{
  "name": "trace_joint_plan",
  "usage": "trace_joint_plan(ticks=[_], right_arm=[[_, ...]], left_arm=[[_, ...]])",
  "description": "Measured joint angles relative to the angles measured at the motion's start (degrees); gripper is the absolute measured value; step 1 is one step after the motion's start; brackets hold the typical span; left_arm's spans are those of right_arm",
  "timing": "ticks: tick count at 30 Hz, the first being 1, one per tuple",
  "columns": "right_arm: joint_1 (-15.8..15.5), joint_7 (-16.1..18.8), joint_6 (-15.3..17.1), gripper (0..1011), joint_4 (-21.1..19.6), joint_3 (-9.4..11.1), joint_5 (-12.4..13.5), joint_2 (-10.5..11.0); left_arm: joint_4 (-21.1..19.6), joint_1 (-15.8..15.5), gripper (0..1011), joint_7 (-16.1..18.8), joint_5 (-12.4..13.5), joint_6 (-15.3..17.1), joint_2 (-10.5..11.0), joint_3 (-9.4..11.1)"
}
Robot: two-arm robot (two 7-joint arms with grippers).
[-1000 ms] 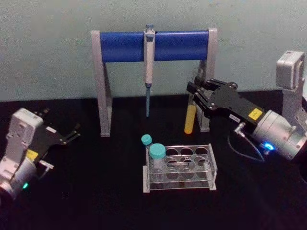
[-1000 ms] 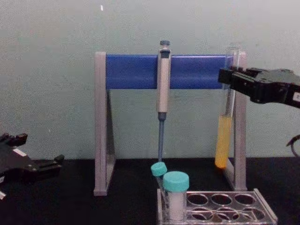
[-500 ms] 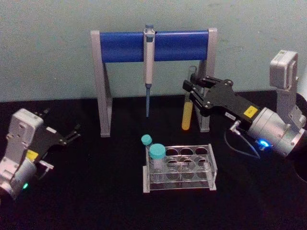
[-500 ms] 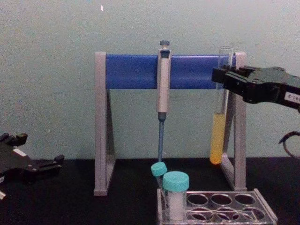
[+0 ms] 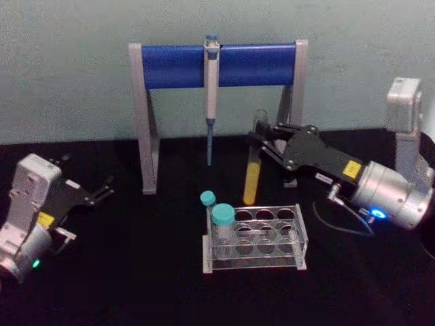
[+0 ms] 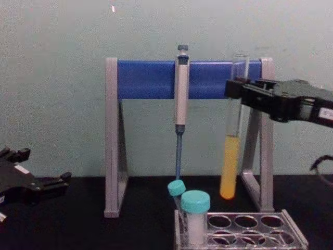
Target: Pick up the test tube from the test tube rack, shake it, then place it back into the test tube rack.
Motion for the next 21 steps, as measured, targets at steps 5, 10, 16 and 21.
trace_joint_plan(ticks=[5,10,16,21], right_arm=[[-2.3,0.1,2.4,229,-3.5,1.2,2.7,3.0],[-5.3,-1.7,4.5,229,-7.3,3.0,4.5,6.6],[-7.8,-6.3,4.8,229,-10.2,4.9,3.3,9.8],[-7.0,-11.3,5.9,229,-10.3,4.7,-1.9,9.9]], left_arm=[[0.0,0.0,1001,0.0,0.0,0.0,0.0,0.0],[0.0,0.0,1001,0.0,0.0,0.0,0.0,0.0],[0.0,0.0,1001,0.0,0.0,0.0,0.0,0.0],[0.0,0.0,1001,0.0,0.0,0.0,0.0,0.0]])
